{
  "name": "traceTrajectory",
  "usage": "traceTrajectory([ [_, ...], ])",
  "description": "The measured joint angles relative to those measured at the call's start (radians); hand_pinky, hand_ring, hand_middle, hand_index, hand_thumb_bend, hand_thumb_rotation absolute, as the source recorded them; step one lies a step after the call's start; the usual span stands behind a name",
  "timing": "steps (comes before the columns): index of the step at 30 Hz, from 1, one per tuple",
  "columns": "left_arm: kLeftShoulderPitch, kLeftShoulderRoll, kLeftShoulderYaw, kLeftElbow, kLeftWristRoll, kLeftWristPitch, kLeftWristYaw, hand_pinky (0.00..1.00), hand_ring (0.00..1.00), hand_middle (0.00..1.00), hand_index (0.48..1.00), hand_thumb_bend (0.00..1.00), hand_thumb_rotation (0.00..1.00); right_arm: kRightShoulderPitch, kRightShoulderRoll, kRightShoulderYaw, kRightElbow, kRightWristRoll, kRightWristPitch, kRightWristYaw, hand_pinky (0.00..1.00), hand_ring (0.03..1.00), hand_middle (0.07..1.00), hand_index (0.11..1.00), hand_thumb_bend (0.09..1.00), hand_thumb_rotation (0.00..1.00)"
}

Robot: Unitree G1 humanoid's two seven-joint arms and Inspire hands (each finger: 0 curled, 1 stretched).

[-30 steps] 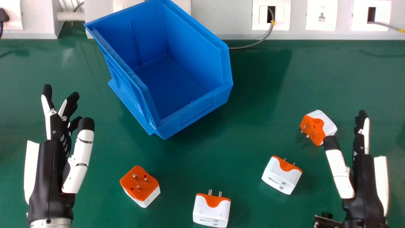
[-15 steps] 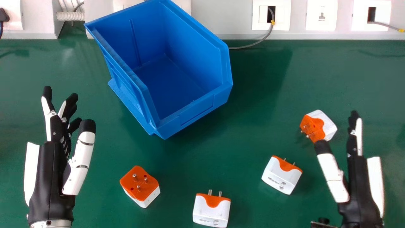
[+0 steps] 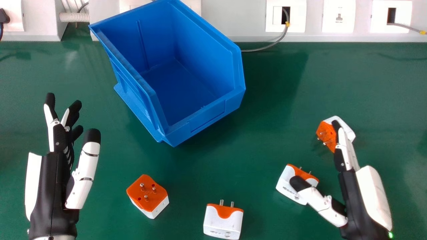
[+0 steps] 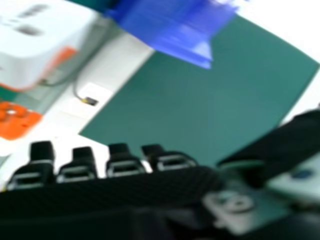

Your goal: Pick all objects and put in blue box

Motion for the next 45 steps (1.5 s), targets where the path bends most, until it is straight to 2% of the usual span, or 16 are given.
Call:
traceTrajectory([
  [4, 0.006, 0.0, 0.0, -0.014, -0.004, 0.002, -0.003, 0.97, 0.97, 0.96, 0.938, 0.42, 0.84, -0.016, -0.016, 0.017, 0.001, -0.043, 0.052, -0.01, 0.76, 0.889, 0.92, 0.9, 0.729, 0.74],
  [7, 0.01, 0.0, 0.0, -0.025, -0.02, 0.003, -0.011, 0.96, 0.97, 0.96, 0.94, 0.42, 0.83, -0.032, -0.033, 0.032, 0.003, -0.064, 0.094, -0.018, 0.77, 0.886, 0.914, 0.891, 0.729, 0.75],
  [12, 0.018, 0.0, 0.0, -0.038, -0.021, 0.014, -0.012, 0.96, 0.97, 0.95, 0.935, 0.45, 0.81, -0.05, -0.05, 0.063, 0.018, -0.125, 0.191, -0.026, 0.75, 0.857, 0.892, 0.869, 0.745, 0.71],
  [17, 0.025, -0.001, 0.0, -0.054, -0.019, 0.025, -0.011, 0.96, 0.97, 0.95, 0.936, 0.43, 0.83, -0.078, -0.071, 0.097, 0.051, -0.185, 0.273, -0.066, 0.76, 0.861, 0.883, 0.855, 0.738, 0.7],
  [21, 0.03, -0.002, 0.0, -0.069, -0.019, 0.045, -0.01, 0.97, 0.97, 0.95, 0.932, 0.45, 0.83, -0.094, -0.079, 0.124, 0.066, -0.213, 0.324, -0.081, 0.74, 0.852, 0.875, 0.847, 0.727, 0.64],
  [29, 0.042, -0.007, 0.001, -0.078, -0.019, 0.048, -0.009, 0.98, 0.97, 0.95, 0.934, 0.46, 0.84, -0.125, -0.097, 0.187, 0.121, -0.249, 0.369, -0.16, 0.71, 0.821, 0.841, 0.808, 0.697, 0.56],
  [31, 0.046, -0.008, 0.001, -0.08, -0.019, 0.048, -0.009, 0.99, 0.98, 0.96, 0.941, 0.42, 0.84, -0.135, -0.1, 0.201, 0.131, -0.251, 0.379, -0.172, 0.73, 0.83, 0.846, 0.811, 0.686, 0.56],
  [35, 0.049, -0.009, 0.001, -0.081, -0.019, 0.048, -0.008, 0.98, 0.97, 0.95, 0.937, 0.44, 0.85, -0.155, -0.105, 0.215, 0.146, -0.251, 0.398, -0.177, 0.72, 0.826, 0.84, 0.803, 0.679, 0.54],
  [39, 0.051, -0.011, 0.001, -0.081, -0.019, 0.048, -0.008, 1.0, 0.98, 0.96, 0.942, 0.41, 0.85, -0.171, -0.108, 0.233, 0.158, -0.251, 0.417, -0.183, 0.72, 0.826, 0.838, 0.804, 0.663, 0.54],
  [45, 0.052, -0.011, 0.001, -0.082, -0.019, 0.048, -0.008, 1.0, 0.98, 0.96, 0.944, 0.45, 0.85, -0.187, -0.11, 0.25, 0.166, -0.248, 0.442, -0.182, 0.71, 0.813, 0.829, 0.799, 0.654, 0.48],
])
